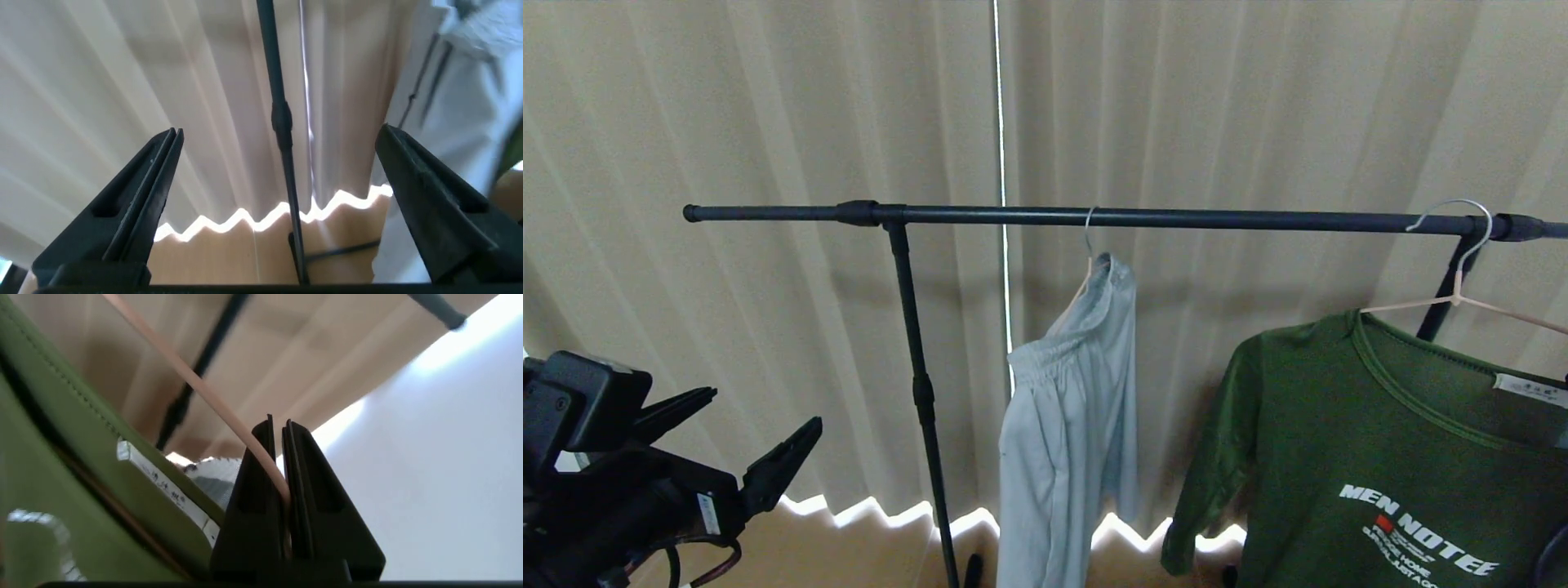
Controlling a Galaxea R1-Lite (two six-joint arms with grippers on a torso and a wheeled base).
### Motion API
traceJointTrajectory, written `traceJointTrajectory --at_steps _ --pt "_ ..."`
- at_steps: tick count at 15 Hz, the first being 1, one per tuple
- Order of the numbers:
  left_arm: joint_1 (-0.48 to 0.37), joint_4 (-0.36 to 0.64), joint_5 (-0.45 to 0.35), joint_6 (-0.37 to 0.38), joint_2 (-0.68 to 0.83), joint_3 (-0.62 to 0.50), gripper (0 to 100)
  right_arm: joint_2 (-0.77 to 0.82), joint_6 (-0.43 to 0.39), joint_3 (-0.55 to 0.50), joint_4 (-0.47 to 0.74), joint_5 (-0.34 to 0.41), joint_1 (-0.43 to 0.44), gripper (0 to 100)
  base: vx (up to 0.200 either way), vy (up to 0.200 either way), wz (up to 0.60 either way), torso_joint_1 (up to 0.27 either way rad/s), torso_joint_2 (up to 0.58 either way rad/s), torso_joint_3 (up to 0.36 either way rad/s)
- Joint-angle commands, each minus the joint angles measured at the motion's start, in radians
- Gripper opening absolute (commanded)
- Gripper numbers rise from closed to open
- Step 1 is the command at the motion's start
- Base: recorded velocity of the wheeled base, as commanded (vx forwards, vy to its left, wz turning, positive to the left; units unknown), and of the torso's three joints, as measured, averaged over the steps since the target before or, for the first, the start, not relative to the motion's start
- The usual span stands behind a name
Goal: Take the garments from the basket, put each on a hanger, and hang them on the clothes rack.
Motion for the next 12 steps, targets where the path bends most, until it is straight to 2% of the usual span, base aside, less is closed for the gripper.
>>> traceJointTrajectory --at_steps 1,2,6,12 --pt "0.0 0.0 0.0 0.0 0.001 0.002 100 0.036 0.006 -0.005 -0.012 0.0 0.001 0 0.0 0.0 0.0 0.0 0.0 0.0" --pt "0.0 0.0 0.0 0.002 -0.001 0.002 100 0.042 0.006 -0.005 -0.026 0.0 0.001 0 0.0 0.0 0.0 0.0 0.0 0.0" --pt "0.0 0.0 0.0 0.0 -0.002 0.002 100 0.212 0.006 -0.035 -0.207 -0.011 0.001 0 0.0 0.0 0.0 0.0 0.0 0.0" --pt "0.002 0.0 0.0 0.0 -0.011 0.0 100 0.379 0.006 -0.059 -0.305 -0.014 0.002 0 0.0 0.0 0.0 0.0 0.0 0.0"
